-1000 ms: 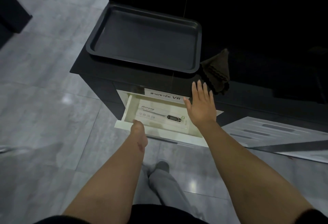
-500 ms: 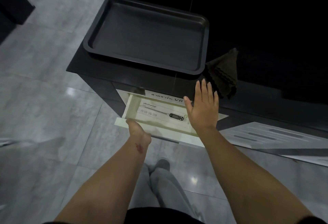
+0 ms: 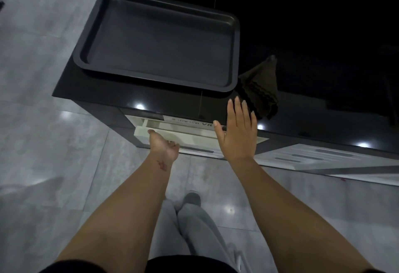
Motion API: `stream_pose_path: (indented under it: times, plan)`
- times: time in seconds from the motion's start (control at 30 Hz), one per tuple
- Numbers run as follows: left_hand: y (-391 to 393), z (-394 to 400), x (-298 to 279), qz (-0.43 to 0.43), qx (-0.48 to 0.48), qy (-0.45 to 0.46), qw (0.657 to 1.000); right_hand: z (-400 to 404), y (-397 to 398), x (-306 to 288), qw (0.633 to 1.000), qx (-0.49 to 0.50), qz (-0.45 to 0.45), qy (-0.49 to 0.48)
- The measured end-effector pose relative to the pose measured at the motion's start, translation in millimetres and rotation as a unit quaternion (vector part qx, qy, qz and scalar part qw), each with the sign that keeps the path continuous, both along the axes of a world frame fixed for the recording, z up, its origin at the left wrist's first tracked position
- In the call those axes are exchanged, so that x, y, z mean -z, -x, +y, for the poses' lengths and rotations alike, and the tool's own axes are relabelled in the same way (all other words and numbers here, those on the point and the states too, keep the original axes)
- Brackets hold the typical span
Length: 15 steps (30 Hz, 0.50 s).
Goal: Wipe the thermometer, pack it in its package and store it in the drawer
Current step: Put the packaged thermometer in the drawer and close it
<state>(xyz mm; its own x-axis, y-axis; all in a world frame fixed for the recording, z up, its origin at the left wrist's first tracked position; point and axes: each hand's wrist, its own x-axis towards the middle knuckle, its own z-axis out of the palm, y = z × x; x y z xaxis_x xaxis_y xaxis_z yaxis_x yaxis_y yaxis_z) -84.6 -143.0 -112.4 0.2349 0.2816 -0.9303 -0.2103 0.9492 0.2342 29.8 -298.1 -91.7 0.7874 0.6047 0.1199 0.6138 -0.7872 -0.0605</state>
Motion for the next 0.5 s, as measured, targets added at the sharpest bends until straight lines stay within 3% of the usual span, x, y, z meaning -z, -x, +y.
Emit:
stream_pose_path:
  times: [0.5]
  plan:
    - [-33,30,15,-0.096,0.012,-0.049,0.994,1,-2,6,1.0,0.005,-0.018,-0.018]
